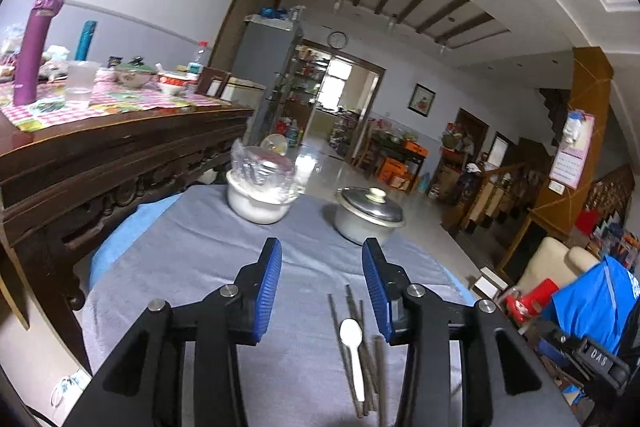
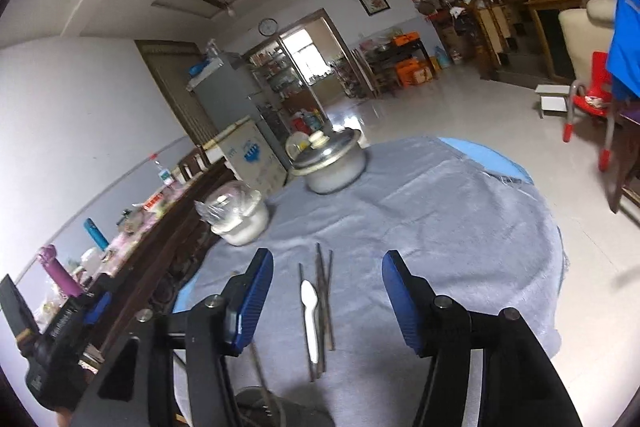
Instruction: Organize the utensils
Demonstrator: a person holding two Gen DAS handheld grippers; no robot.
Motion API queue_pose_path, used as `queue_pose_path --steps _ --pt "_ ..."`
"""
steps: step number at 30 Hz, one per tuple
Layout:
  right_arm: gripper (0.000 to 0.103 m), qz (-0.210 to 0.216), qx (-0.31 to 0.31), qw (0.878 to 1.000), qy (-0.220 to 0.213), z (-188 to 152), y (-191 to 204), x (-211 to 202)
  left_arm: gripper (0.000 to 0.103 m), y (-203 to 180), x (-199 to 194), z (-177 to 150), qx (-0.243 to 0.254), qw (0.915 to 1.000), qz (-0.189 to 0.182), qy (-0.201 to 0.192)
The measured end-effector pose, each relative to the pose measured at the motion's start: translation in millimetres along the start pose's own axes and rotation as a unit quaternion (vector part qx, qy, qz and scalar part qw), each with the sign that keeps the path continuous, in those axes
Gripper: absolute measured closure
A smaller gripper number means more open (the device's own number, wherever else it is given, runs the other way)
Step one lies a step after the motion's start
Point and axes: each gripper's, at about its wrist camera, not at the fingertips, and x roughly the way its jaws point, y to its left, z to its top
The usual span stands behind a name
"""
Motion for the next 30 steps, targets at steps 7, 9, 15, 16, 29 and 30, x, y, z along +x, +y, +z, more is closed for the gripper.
queue_pose_path --steps 7,9,15,16,29,30 --pt "0.047 -0.015 0.023 0.999 0.027 -5.4 -22.8 24.5 0.053 31.5 14.6 2.8 -0.03 0.9991 0.03 0.01" --pt "0.052 -0.018 0.027 0.999 0.037 -8.2 -27.4 31.6 0.053 39.1 26.0 -0.4 -0.036 0.9983 0.036 0.029" --pt "0.059 -0.016 0.043 0.996 0.077 -15.7 -41.0 60.6 0.053 55.9 72.5 -24.9 -0.049 0.9908 0.046 0.117" --pt "0.059 -0.014 0.043 0.995 0.084 -17.4 -42.5 66.1 0.053 57.8 80.2 -29.6 -0.048 0.989 0.048 0.131" --pt "0.059 0.005 0.042 0.984 0.175 -21.0 -53.7 154.6 0.053 46.7 186.2 -57.5 0.015 0.9618 0.03 0.272" --pt "0.059 0.006 0.045 0.983 0.178 -22.3 -54.5 158.9 0.053 44.2 198.8 -57.2 0.017 0.9588 0.023 0.283"
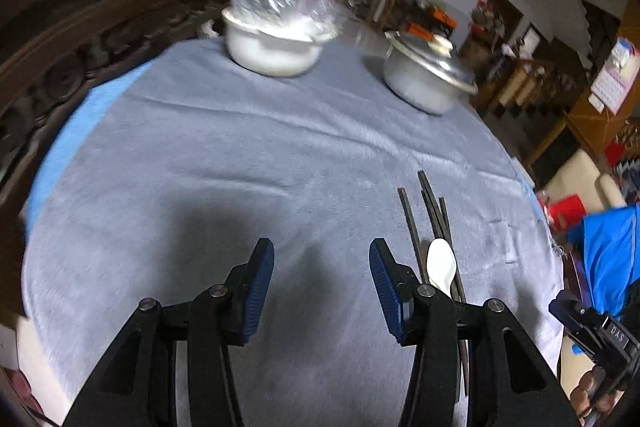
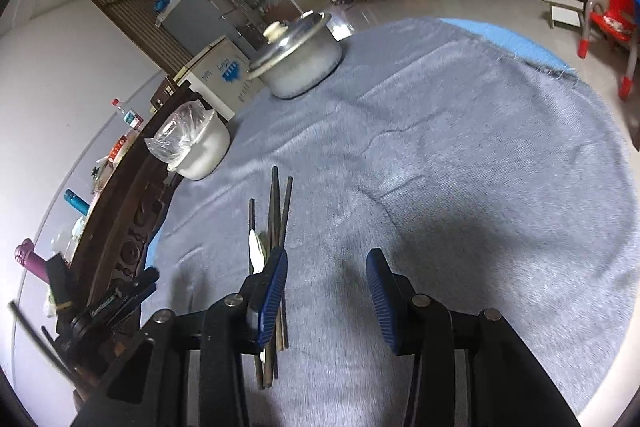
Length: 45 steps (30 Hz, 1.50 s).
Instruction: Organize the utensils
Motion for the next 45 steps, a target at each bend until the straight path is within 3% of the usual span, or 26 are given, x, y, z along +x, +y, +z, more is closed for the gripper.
queue_pose_path --steps 6,14,21,23,26,28,29,33,38,45 --pt "0.059 -0.002 0.01 1.0 0.011 0.3 -9.3 16.0 0.053 -27.0 50.3 28.0 0.018 0.9963 -0.051 0.067" --pt "0.059 -0.002 0.019 1.0 0.009 6.1 -25.6 17.1 0.053 -59.0 106.3 54.5 0.017 0.9861 -0.077 0.146" --pt "0.059 0.002 0.026 1.0 0.004 7.7 -39.0 15.2 0.053 -76.7 142.6 62.5 0.012 0.9779 -0.053 0.202" --pt "0.059 0.002 0.027 1.0 0.005 7.4 -41.7 15.9 0.057 -81.3 147.6 62.7 0.017 0.9774 -0.046 0.206" --pt "0.059 0.001 0.028 1.0 0.008 7.1 -44.8 18.8 0.073 -87.4 150.9 64.1 0.027 0.978 -0.038 0.203" --pt "0.059 0.001 0.027 1.0 0.011 7.5 -46.9 20.0 0.091 -91.9 152.2 63.4 0.046 0.9785 -0.017 0.2" --pt "0.059 0.0 0.025 1.0 0.012 8.4 -46.8 20.8 0.094 -93.6 152.8 63.8 0.056 0.9784 -0.008 0.199" --pt "0.059 -0.005 0.008 1.0 0.015 18.4 -39.0 26.6 0.097 -89.1 150.5 63.3 0.066 0.9781 -0.01 0.197" --pt "0.059 0.006 -0.044 0.998 0.033 46.7 -2.3 53.8 0.098 -69.1 136.0 59.9 0.074 0.9781 -0.013 0.194" --pt "0.059 0.037 -0.101 0.989 0.099 96.0 62.6 137.7 0.098 -40.3 101.8 60.9 0.062 0.983 -0.03 0.17"
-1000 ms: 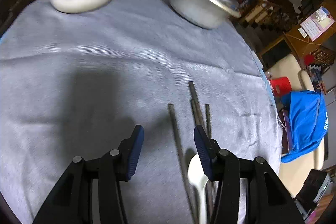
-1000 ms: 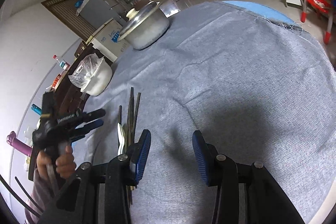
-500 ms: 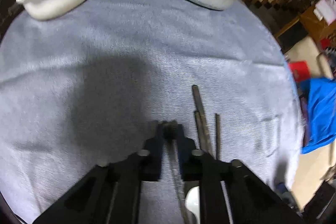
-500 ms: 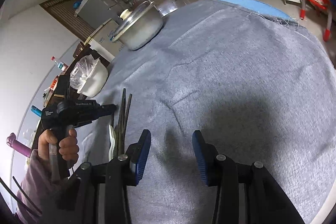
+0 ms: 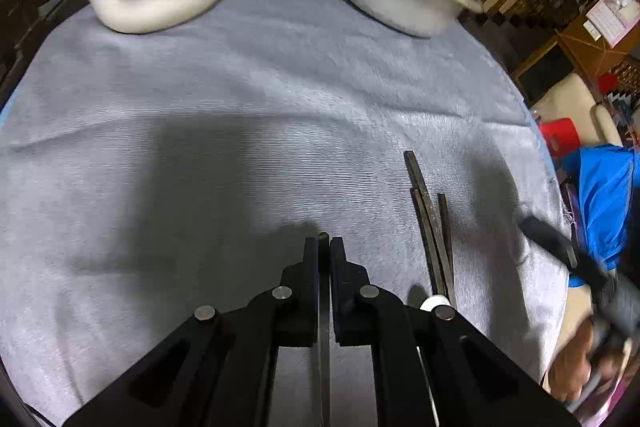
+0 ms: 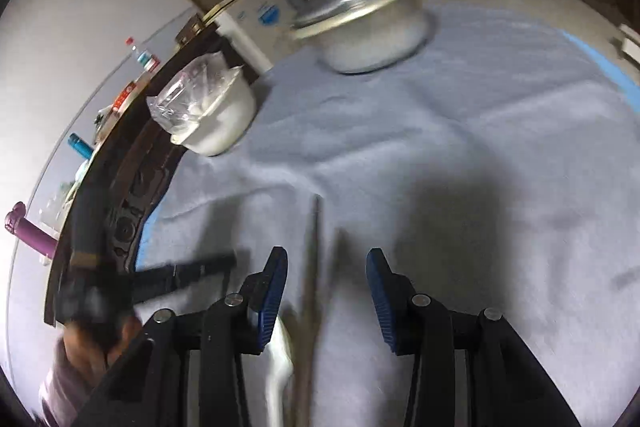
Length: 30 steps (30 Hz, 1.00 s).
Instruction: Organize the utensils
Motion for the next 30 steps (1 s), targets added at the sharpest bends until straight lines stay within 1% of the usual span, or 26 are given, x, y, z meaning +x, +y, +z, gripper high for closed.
queue_pose_path --steps 1,3,4,6,9,10,11,12,14,15,17,18,20,22,23,25,26,30 --pt "0.059 -0.002 -0.006 1.0 0.006 5.3 4.7 7.4 0.098 3.7 -6.3 -2.1 -0.001 1.0 0.0 -0.006" --pt "0.059 -0.015 -0.016 0.999 0.038 24.1 16.2 34.8 0.098 9.2 -20.4 -5.9 -0.004 0.9997 -0.007 -0.022" --pt "0.059 -0.02 -0.018 0.999 0.046 27.1 18.7 41.5 0.098 10.2 -27.9 -7.6 -0.004 0.9995 -0.01 -0.03" --pt "0.059 -0.044 -0.033 0.995 0.081 37.4 26.8 65.3 0.098 13.3 -39.5 -8.9 -0.004 0.9989 -0.016 -0.044" --pt "0.059 -0.089 -0.049 0.988 0.112 41.6 33.9 89.6 0.098 15.9 -57.7 -11.2 -0.001 0.9975 -0.019 -0.068" --pt "0.06 -0.101 -0.051 0.986 0.12 41.5 34.2 95.4 0.098 16.4 -61.7 -13.0 -0.002 0.9969 -0.023 -0.075" --pt "0.068 -0.113 -0.052 0.984 0.129 40.6 35.1 101.3 0.098 17.3 -69.2 -15.0 -0.002 0.9961 -0.024 -0.084" --pt "0.071 -0.123 -0.055 0.981 0.138 38.8 36.1 106.3 0.098 17.6 -75.4 -16.2 -0.002 0.9954 -0.025 -0.093" --pt "0.08 -0.148 -0.07 0.978 0.127 37.4 41.4 108.9 0.098 16.3 -85.4 -17.9 -0.002 0.9938 -0.03 -0.107" --pt "0.082 -0.163 -0.082 0.975 0.123 36.6 44.8 111.1 0.098 12.0 -83.8 -16.5 -0.002 0.9933 -0.03 -0.112" --pt "0.096 -0.186 -0.1 0.97 0.119 35.1 49.5 113.6 0.098 11.3 -93.3 -19.6 -0.001 0.9918 -0.03 -0.125" --pt "0.096 -0.191 -0.107 0.968 0.119 33.6 51.8 113.9 0.098 11.0 -99.9 -22.4 -0.001 0.991 -0.031 -0.13" --pt "0.097 -0.192 -0.105 0.969 0.118 32.8 52.8 111.2 0.098 9.7 -111.9 -28.9 -0.001 0.9891 -0.03 -0.144" --pt "0.097 -0.175 -0.093 0.976 0.092 33.5 49.2 97.8 0.098 9.6 -122.7 -34.0 0.0 0.9876 -0.027 -0.155" --pt "0.097 -0.16 -0.087 0.98 0.074 33.8 47.3 86.1 0.098 9.0 -127.0 -35.9 0.0 0.9869 -0.026 -0.159" --pt "0.097 -0.149 -0.07 0.986 0.036 33.3 41.4 57.2 0.098 8.2 -140.7 -43.4 -0.001 0.9847 -0.022 -0.173" --pt "0.097 -0.134 -0.064 0.989 0.019 31.8 38.5 42.9 0.098 7.5 -145.4 -47.7 -0.002 0.9837 -0.023 -0.178" --pt "0.097 -0.111 -0.053 0.992 -0.042 20.5 27.6 -12.9 0.098 4.2 -168.9 -61.0 -0.009 0.978 -0.023 -0.207"
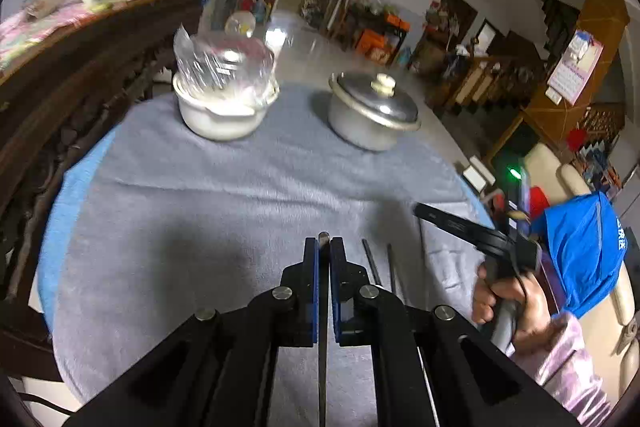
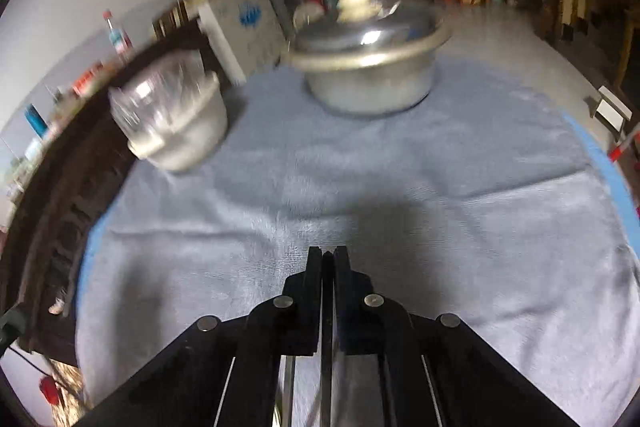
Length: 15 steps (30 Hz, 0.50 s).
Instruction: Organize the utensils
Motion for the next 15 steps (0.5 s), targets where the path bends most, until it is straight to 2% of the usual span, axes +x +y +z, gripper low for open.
queue_pose_path --steps 7,15 --pt "0.097 0.013 0.053 0.993 -0.106 -32.0 -33.1 -92.5 0.098 -11.4 -52.2 -19.3 0.001 0.9978 0.021 -0.064" --pt "0.097 0.021 0.073 0.975 -0.208 -82.1 -37.6 -190.7 0.098 -23.2 -81.3 -40.4 -0.009 0.9947 0.035 -0.096"
